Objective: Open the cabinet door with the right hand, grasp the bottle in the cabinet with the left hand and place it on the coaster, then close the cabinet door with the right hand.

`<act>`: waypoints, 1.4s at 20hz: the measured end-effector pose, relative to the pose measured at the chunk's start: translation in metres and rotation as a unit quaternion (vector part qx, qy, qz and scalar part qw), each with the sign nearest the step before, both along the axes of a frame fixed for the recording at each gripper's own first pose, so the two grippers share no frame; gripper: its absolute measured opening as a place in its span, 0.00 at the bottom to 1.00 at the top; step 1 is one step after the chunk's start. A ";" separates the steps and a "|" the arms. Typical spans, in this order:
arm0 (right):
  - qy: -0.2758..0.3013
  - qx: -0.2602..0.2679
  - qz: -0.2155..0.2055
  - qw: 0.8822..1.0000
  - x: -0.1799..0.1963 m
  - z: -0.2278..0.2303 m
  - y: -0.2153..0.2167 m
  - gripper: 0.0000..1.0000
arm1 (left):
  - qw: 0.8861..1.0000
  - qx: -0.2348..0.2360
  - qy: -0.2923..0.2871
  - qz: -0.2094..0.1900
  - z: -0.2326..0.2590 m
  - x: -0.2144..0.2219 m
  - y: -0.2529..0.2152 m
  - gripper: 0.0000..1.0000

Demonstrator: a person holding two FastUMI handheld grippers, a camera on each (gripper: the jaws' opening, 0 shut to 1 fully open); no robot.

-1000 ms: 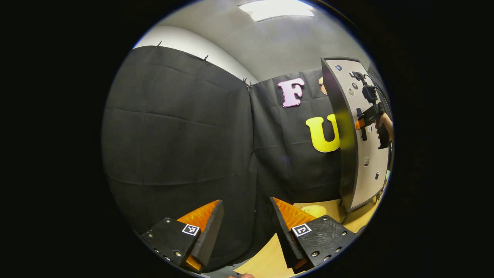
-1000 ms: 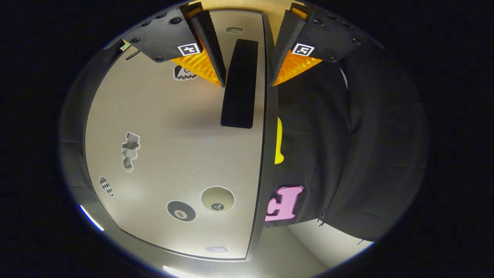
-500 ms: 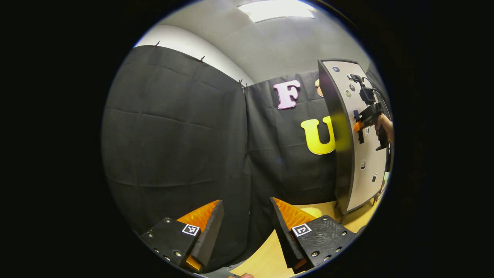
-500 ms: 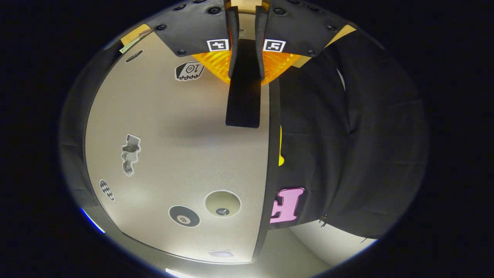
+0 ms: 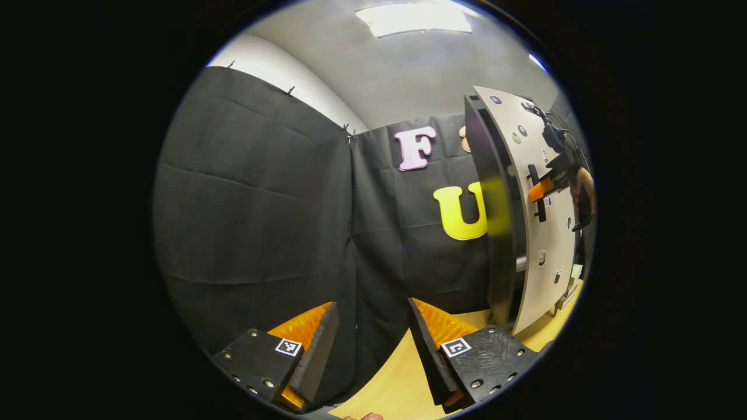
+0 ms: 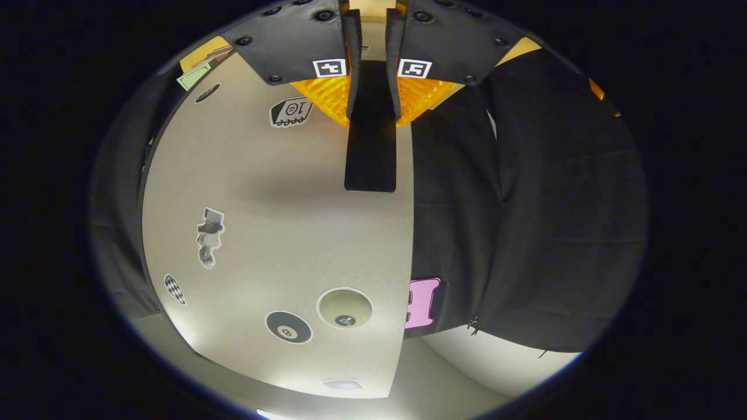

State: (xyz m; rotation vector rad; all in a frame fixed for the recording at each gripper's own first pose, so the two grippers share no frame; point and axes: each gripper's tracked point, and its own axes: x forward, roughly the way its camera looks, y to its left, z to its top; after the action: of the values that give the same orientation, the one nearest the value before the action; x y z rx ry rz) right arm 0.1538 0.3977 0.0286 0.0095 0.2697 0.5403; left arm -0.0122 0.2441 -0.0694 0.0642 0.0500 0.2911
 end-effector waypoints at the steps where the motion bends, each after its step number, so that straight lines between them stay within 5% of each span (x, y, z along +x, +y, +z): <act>1: -0.001 0.000 0.004 1.000 -0.003 0.000 -0.002 0.18 | 1.000 0.000 -0.002 -0.006 0.001 0.004 -0.006 0.69; 15: 0.000 0.022 0.042 0.999 -0.044 0.013 -0.038 0.18 | 0.995 -0.014 -0.010 -0.094 0.009 0.056 -0.083 0.69; 28: 0.004 0.027 0.018 0.999 -0.071 0.011 -0.112 0.18 | 0.983 -0.035 -0.022 -0.181 0.014 0.074 -0.157 0.68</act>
State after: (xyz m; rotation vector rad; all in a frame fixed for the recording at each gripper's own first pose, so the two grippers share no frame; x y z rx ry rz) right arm 0.0831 0.2853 0.0401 0.0590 0.2630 0.5826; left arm 0.0615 0.0870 -0.0555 -0.0040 0.0049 -0.0732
